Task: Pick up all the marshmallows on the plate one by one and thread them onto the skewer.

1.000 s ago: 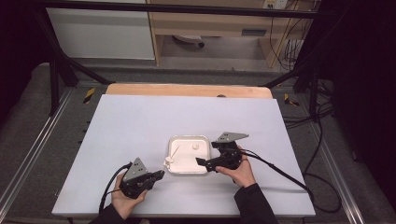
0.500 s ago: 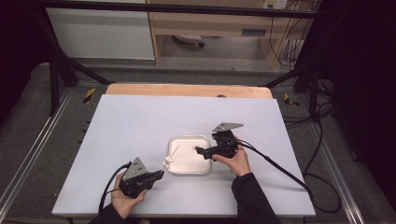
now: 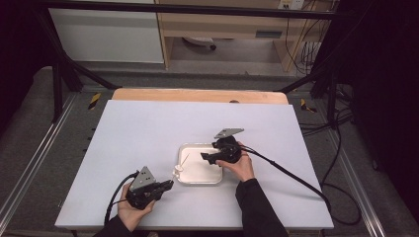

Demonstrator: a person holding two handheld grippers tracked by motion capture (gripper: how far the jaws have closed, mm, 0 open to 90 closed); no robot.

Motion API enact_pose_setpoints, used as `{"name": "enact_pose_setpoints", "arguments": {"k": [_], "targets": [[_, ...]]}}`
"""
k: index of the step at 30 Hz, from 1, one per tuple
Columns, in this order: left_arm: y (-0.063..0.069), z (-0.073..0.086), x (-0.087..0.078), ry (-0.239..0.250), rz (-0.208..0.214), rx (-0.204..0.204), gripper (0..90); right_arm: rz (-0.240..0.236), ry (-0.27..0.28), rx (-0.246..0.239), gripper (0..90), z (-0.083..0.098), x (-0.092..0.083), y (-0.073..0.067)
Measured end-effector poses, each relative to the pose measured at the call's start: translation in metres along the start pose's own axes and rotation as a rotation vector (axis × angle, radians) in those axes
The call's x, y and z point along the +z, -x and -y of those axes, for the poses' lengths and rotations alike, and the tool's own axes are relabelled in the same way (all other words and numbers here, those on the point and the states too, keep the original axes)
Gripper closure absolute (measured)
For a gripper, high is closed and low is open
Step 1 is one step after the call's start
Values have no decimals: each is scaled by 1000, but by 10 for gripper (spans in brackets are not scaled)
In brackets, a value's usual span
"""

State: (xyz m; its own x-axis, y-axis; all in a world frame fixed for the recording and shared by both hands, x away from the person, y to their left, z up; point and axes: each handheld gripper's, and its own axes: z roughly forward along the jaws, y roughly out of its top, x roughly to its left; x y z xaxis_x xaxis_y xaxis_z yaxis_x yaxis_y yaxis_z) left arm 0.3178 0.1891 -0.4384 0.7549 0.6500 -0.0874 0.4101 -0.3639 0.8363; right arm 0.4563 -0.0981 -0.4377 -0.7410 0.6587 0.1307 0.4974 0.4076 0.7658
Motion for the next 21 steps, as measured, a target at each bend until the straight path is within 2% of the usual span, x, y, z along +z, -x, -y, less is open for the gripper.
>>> {"name": "enact_pose_setpoints", "arguments": {"k": [7, 14, 21], "targets": [[1, 0, 0, 0, 2, 0, 884, 13, -29, -20, 469, 4, 6, 2], [0, 0, 0, 1, 3, 0, 884, 8, -28, -40, 544, 8, 12, 2], [1, 0, 0, 1, 2, 4, 884, 14, -21, -86, 621, 10, 14, 0]]}}
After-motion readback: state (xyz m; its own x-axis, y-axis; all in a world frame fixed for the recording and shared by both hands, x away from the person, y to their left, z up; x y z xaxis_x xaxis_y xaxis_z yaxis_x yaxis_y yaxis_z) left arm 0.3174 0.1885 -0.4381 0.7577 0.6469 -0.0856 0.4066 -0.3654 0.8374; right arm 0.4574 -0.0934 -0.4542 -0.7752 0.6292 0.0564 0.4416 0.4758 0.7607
